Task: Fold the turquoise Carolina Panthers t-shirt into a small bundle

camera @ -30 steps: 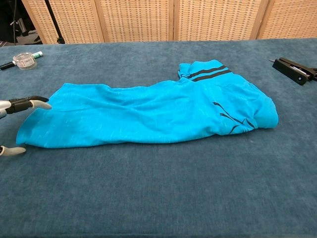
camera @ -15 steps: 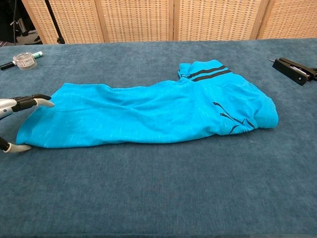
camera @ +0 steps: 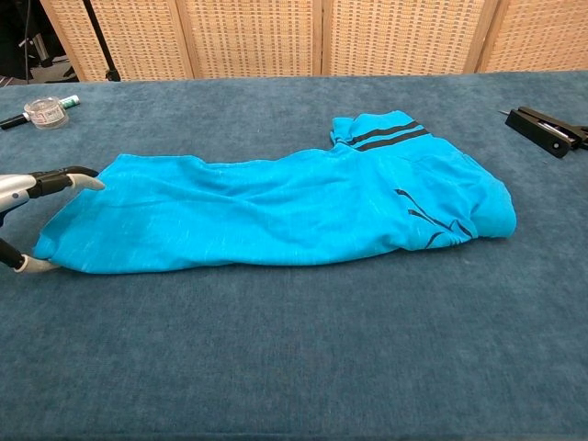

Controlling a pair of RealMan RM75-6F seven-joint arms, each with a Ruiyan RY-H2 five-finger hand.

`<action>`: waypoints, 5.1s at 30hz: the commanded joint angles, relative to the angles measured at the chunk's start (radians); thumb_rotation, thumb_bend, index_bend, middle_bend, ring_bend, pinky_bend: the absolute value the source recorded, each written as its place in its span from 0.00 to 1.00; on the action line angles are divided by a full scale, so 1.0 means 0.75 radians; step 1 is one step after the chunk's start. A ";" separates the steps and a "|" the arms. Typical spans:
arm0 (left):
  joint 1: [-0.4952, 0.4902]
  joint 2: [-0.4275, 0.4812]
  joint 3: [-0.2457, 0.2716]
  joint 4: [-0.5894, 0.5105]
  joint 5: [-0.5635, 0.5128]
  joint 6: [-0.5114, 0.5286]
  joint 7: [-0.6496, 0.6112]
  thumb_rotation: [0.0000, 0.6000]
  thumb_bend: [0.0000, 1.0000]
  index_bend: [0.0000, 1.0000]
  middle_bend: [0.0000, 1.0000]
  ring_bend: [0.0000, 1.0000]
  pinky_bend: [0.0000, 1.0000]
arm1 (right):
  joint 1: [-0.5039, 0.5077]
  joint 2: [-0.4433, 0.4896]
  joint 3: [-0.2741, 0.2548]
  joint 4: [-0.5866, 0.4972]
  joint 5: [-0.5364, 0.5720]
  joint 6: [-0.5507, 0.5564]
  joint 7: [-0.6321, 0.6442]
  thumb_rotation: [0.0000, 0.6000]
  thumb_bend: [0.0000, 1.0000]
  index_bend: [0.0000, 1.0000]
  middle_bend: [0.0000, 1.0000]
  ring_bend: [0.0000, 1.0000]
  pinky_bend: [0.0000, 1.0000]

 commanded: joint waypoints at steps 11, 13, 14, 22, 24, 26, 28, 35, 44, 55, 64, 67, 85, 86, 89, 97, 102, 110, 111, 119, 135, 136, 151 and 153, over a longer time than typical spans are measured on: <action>-0.017 0.014 -0.006 -0.031 0.006 0.021 0.015 1.00 0.26 0.13 0.00 0.00 0.00 | -0.002 0.003 0.005 0.001 0.000 -0.004 0.005 1.00 0.00 0.00 0.00 0.00 0.00; -0.018 0.012 -0.006 -0.032 0.003 0.015 0.026 1.00 0.26 0.16 0.00 0.00 0.00 | -0.002 0.005 0.006 0.000 -0.001 -0.003 0.007 1.00 0.00 0.00 0.00 0.00 0.00; -0.018 0.010 -0.005 -0.031 0.000 0.010 0.030 1.00 0.26 0.18 0.00 0.00 0.00 | -0.003 0.005 0.007 0.000 0.000 -0.002 0.007 1.00 0.00 0.00 0.00 0.00 0.00; -0.015 0.007 0.000 -0.025 -0.005 0.002 0.038 1.00 0.27 0.36 0.00 0.00 0.00 | -0.004 0.004 0.008 0.001 -0.003 -0.002 0.012 1.00 0.00 0.00 0.00 0.00 0.00; -0.015 0.008 0.001 -0.024 -0.006 0.002 0.038 1.00 0.27 0.39 0.00 0.00 0.00 | -0.004 0.003 0.009 0.001 -0.003 -0.002 0.011 1.00 0.00 0.00 0.00 0.00 0.00; -0.014 0.008 0.002 -0.023 -0.006 0.002 0.037 1.00 0.27 0.43 0.00 0.00 0.00 | -0.004 0.003 0.009 0.001 -0.003 -0.002 0.012 1.00 0.00 0.00 0.00 0.00 0.00; -0.014 0.009 0.004 -0.022 -0.006 0.001 0.036 1.00 0.28 0.48 0.00 0.00 0.00 | -0.004 0.003 0.010 0.000 -0.003 -0.002 0.011 1.00 0.00 0.00 0.00 0.00 0.00; -0.007 0.012 0.026 -0.025 0.011 0.008 0.018 1.00 0.30 0.58 0.00 0.00 0.00 | -0.004 0.002 0.009 -0.001 -0.003 -0.007 0.006 1.00 0.00 0.00 0.00 0.00 0.00; -0.008 0.005 0.022 -0.011 0.010 0.015 0.035 1.00 0.43 0.62 0.00 0.00 0.00 | -0.004 0.003 0.012 -0.002 -0.002 -0.007 0.007 1.00 0.00 0.00 0.00 0.00 0.00; -0.007 0.013 0.020 -0.015 0.007 0.022 0.055 1.00 0.46 0.79 0.00 0.00 0.00 | -0.005 0.003 0.015 0.000 -0.002 -0.006 0.015 1.00 0.00 0.00 0.00 0.00 0.00; 0.007 0.053 0.019 -0.026 -0.005 0.026 0.110 1.00 0.47 0.85 0.00 0.00 0.00 | -0.006 0.004 0.015 0.001 -0.004 -0.005 0.021 1.00 0.00 0.00 0.00 0.00 0.00; 0.022 0.082 0.031 -0.034 -0.003 0.033 0.120 1.00 0.47 0.85 0.00 0.00 0.00 | -0.006 0.002 0.016 0.004 -0.002 -0.005 0.014 1.00 0.00 0.00 0.00 0.00 0.00; 0.130 0.233 0.028 -0.032 -0.060 0.097 0.116 1.00 0.47 0.85 0.00 0.00 0.00 | -0.007 -0.016 0.021 0.012 0.001 0.005 -0.032 1.00 0.00 0.00 0.00 0.00 0.00; 0.135 0.237 0.026 -0.027 -0.065 0.098 0.113 1.00 0.47 0.85 0.00 0.00 0.00 | -0.007 -0.016 0.021 0.012 0.001 0.005 -0.032 1.00 0.00 0.00 0.00 0.00 0.00; 0.151 0.246 0.015 -0.010 -0.085 0.096 0.100 1.00 0.47 0.85 0.00 0.00 0.00 | -0.007 -0.016 0.021 0.011 0.001 0.003 -0.034 1.00 0.00 0.00 0.00 0.00 0.00; 0.200 0.280 -0.023 0.033 -0.128 0.138 0.002 1.00 0.48 0.85 0.00 0.00 0.00 | -0.006 -0.018 0.021 0.011 0.003 -0.002 -0.039 1.00 0.00 0.00 0.00 0.00 0.00; 0.233 0.306 -0.061 0.066 -0.164 0.175 -0.085 1.00 0.48 0.85 0.00 0.00 0.00 | -0.004 -0.019 0.021 0.012 0.003 -0.004 -0.042 1.00 0.00 0.00 0.00 0.00 0.00; 0.256 0.325 -0.148 0.183 -0.261 0.144 -0.262 1.00 0.48 0.85 0.00 0.00 0.00 | -0.003 -0.024 0.016 0.008 -0.004 -0.005 -0.060 1.00 0.00 0.00 0.00 0.00 0.00; 0.256 0.323 -0.150 0.194 -0.262 0.141 -0.271 1.00 0.48 0.85 0.00 0.00 0.00 | -0.003 -0.024 0.016 0.007 -0.004 -0.005 -0.061 1.00 0.00 0.00 0.00 0.00 0.00; 0.263 0.268 -0.187 0.414 -0.330 -0.016 -0.384 1.00 0.48 0.85 0.00 0.00 0.00 | -0.003 -0.028 0.014 0.004 -0.004 -0.008 -0.074 1.00 0.00 0.00 0.00 0.00 0.00; 0.195 0.218 -0.206 0.536 -0.261 0.079 -0.495 1.00 0.47 0.85 0.00 0.00 0.00 | 0.000 -0.029 0.013 0.002 -0.002 -0.014 -0.080 1.00 0.00 0.00 0.00 0.00 0.00; 0.187 0.226 -0.204 0.514 -0.247 0.110 -0.487 1.00 0.47 0.85 0.00 0.00 0.00 | -0.001 -0.028 0.014 0.002 -0.001 -0.013 -0.078 1.00 0.00 0.00 0.00 0.00 0.00; -0.021 0.430 -0.153 -0.253 0.024 0.322 0.080 1.00 0.47 0.85 0.00 0.00 0.00 | -0.008 -0.009 0.020 0.002 0.002 -0.002 -0.031 1.00 0.00 0.00 0.00 0.00 0.00; -0.046 0.434 -0.150 -0.343 0.047 0.302 0.162 1.00 0.47 0.85 0.00 0.00 0.00 | -0.009 -0.007 0.021 0.003 0.004 -0.002 -0.025 1.00 0.00 0.00 0.00 0.00 0.00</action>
